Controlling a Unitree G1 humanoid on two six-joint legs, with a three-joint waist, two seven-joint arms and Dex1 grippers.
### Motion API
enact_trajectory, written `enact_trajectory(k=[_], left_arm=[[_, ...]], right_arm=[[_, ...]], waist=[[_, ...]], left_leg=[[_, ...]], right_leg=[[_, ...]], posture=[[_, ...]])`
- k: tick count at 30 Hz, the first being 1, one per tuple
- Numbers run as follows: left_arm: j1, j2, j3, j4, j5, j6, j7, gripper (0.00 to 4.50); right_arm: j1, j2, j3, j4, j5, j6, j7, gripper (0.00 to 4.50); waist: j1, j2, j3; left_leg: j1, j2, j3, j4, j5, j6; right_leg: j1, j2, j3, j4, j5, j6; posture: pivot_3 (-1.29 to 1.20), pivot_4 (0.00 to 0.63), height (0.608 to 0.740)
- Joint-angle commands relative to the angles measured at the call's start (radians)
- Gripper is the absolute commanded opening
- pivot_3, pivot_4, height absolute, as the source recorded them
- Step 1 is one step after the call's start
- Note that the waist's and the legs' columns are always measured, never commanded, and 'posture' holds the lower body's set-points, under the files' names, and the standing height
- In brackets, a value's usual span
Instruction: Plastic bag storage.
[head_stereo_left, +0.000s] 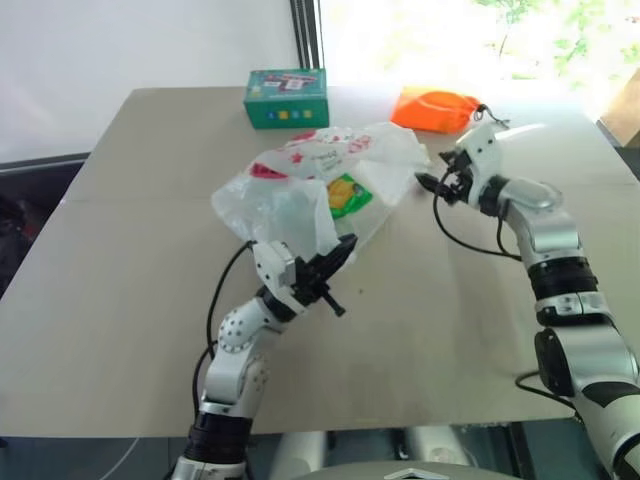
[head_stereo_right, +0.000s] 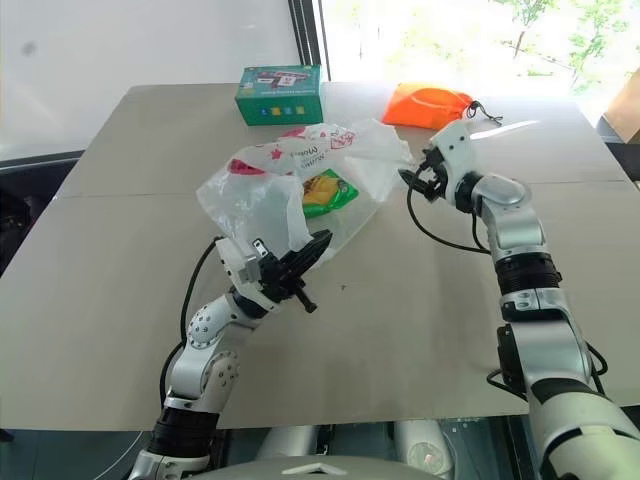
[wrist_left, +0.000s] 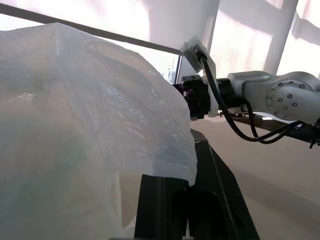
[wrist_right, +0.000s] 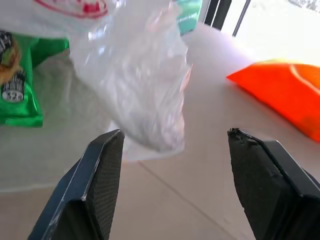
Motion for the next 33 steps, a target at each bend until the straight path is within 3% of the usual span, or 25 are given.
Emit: enact_trajectory(k=[1,2,6,7,11,13,19,23,27,33], left_arm=[[-0.010,0.005,0.011,-0.013,-0.012,-0.011,-0.008,0.00],[-0.011,0.006,0.012,-0.012,-0.011,-0.011,-0.009,0.00],[-0.030,0.011,0.027,0.006,-0.009,-0.016,-0.005,0.00],[-0.039,0.012,0.034,0.014,-0.009,-0.017,-0.002,0.00],[-0.084,0.016,0.067,0.051,-0.006,-0.018,0.013,0.00],[-0.122,0.017,0.087,0.075,0.010,-0.020,0.042,0.00],[-0.479,0.077,0.266,0.243,0.002,0.111,0.290,0.00],[-0.744,0.145,0.362,0.319,-0.046,0.104,0.320,0.00],[-0.988,0.230,0.374,0.568,0.035,0.025,0.324,0.00],[-1.042,0.231,0.338,0.680,0.080,-0.070,0.261,0.00]], right_arm=[[-0.025,0.013,-0.011,-0.015,0.021,-0.046,0.005,3.33],[-0.027,0.016,-0.009,-0.016,0.022,-0.047,0.008,3.33],[-0.031,0.013,-0.004,0.001,0.005,-0.053,-0.007,2.30],[-0.030,0.013,-0.009,0.001,0.009,-0.051,-0.009,1.68],[-0.033,0.007,-0.022,-0.006,0.016,-0.054,-0.017,0.05],[-0.042,-0.002,-0.038,-0.009,0.021,-0.056,-0.036,0.05],[-0.162,-0.071,-0.201,-0.050,0.149,0.014,-0.113,0.05],[-0.291,-0.105,-0.315,-0.060,0.252,0.047,-0.175,0.05],[-0.361,-0.140,-0.352,-0.033,0.267,0.014,-0.211,0.05],[-0.271,-0.157,-0.383,-0.130,0.336,0.079,-0.202,0.05]], waist=[[0.002,0.000,0.000],[0.003,0.000,0.000],[0.012,0.000,0.000],[0.014,0.000,0.000],[0.016,0.000,0.000],[0.017,0.000,0.000],[0.023,-0.002,0.002],[0.018,-0.003,0.003],[0.014,-0.003,0.003],[0.011,-0.003,0.003]], left_leg=[[0.000,0.000,0.000,0.000,0.000,0.000],[0.000,0.000,0.000,0.000,0.000,0.000],[0.000,0.000,0.000,0.000,0.000,0.000],[0.000,0.000,0.000,0.000,0.000,0.000],[0.000,0.000,0.000,0.000,0.000,0.000],[0.000,0.000,0.000,0.000,0.000,0.000],[-0.003,-0.001,-0.003,0.003,0.000,0.000],[-0.014,-0.002,-0.004,0.005,0.000,0.000],[-0.016,-0.005,-0.003,0.001,0.000,0.000],[-0.016,-0.005,-0.002,0.001,0.000,0.000]], right_leg=[[0.000,0.000,0.000,0.000,0.000,0.000],[0.000,0.000,0.000,0.000,0.000,0.000],[0.000,0.000,0.000,0.000,0.000,0.000],[0.000,0.000,0.000,0.000,0.000,0.000],[0.000,0.000,0.000,0.000,0.000,0.000],[0.000,0.000,0.000,0.000,0.000,0.000],[-0.001,0.001,-0.004,0.002,0.000,0.000],[-0.011,0.001,-0.009,0.001,0.000,0.000],[-0.013,0.000,-0.012,0.002,0.000,0.000],[-0.014,-0.002,-0.014,0.002,0.000,0.000]], posture=[[0.00,0.150,0.740],[0.00,0.150,0.740],[0.00,0.150,0.740],[0.00,0.150,0.740],[0.00,0.150,0.740],[0.00,0.150,0.740],[0.00,0.150,0.740],[0.00,0.150,0.740],[0.00,0.150,0.740],[0.00,0.150,0.740]])
